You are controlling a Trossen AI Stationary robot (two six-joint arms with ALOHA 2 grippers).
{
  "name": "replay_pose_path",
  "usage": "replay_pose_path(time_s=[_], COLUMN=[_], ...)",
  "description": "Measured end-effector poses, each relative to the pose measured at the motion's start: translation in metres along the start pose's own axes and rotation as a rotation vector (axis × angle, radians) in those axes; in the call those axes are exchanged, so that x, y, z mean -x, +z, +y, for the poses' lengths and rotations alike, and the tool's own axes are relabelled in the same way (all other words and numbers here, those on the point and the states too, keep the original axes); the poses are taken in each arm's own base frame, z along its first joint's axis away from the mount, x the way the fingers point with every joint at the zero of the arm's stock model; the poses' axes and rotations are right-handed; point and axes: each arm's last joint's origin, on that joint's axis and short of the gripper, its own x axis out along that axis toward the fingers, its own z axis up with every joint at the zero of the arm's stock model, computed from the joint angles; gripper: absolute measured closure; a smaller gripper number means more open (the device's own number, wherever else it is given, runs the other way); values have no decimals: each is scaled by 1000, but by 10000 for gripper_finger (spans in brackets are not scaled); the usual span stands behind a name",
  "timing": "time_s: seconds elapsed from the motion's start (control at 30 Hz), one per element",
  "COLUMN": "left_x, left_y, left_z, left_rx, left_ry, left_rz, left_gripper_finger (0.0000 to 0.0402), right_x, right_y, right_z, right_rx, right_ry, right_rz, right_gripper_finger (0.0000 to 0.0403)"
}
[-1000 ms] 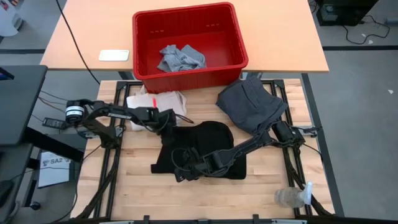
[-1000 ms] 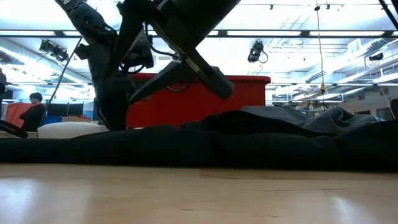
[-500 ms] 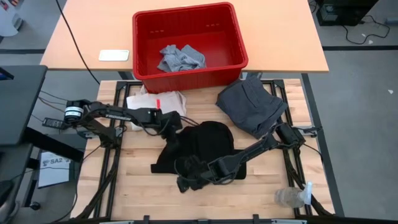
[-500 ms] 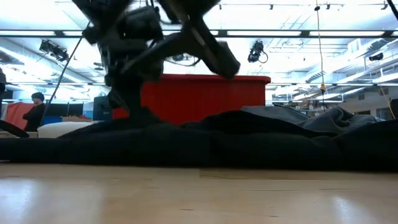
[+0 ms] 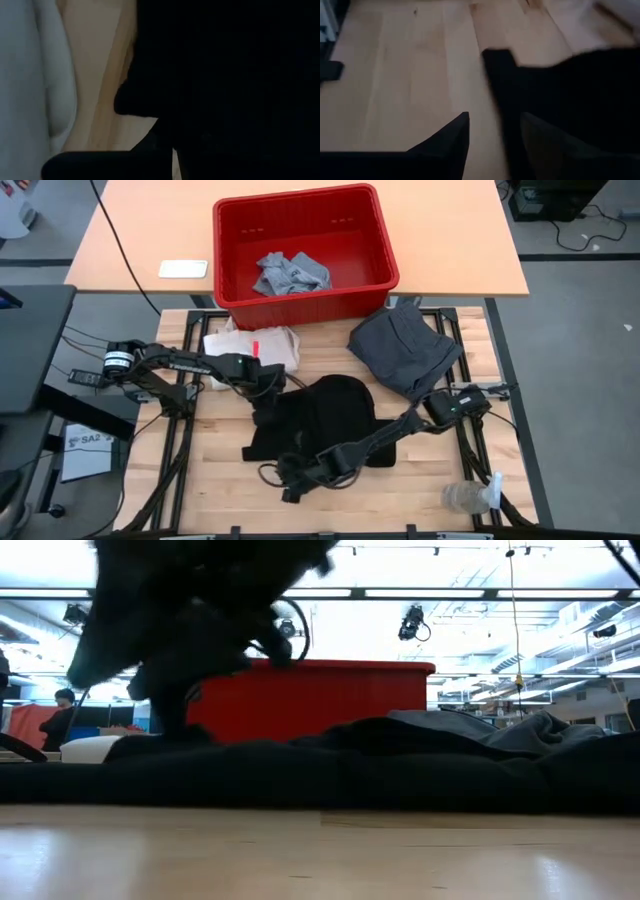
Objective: Fold laundry
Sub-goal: Fold the black shirt
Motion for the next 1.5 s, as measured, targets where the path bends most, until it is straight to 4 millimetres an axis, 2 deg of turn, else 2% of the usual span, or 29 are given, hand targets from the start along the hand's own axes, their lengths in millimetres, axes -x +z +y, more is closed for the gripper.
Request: replay_pose_path(time_s=[0.2,0.37,0.47,0.53,0.6,0.77,0.87,0.97,1.13,1.37,1.5], left_x=[1,2,2,2,2,9,18,30,63,119,128], left_y=[-4,-6,-6,-6,-6,-6,-1,6,30,67,83], left_z=[1,1,1,1,1,0,-1,-4,-12,-27,-33], left_rx=[-65,-65,-65,-61,-50,-23,-23,-26,-37,-42,-23], left_ry=[10,11,13,13,12,-5,-17,-29,-59,-147,-176], left_rz=[39,48,55,55,55,26,-28,-69,-202,-516,-614], left_gripper_finger=[391,390,389,389,389,389,389,388,388,388,388], right_x=[-33,-63,-68,-71,-72,-69,-58,-38,2,70,102], right_y=[22,10,2,0,0,4,9,19,25,12,-3], right_z=[-3,-6,-7,-10,-12,-12,-4,7,25,48,57], right_rx=[184,277,239,174,95,-93,-188,-276,-410,-660,-776], right_ry=[-31,2,0,-14,-11,-35,-95,-124,-220,-410,-459], right_rz=[34,141,153,167,175,152,87,22,-63,-235,-312], right_gripper_finger=[178,159,167,183,217,374,385,394,396,396,396])
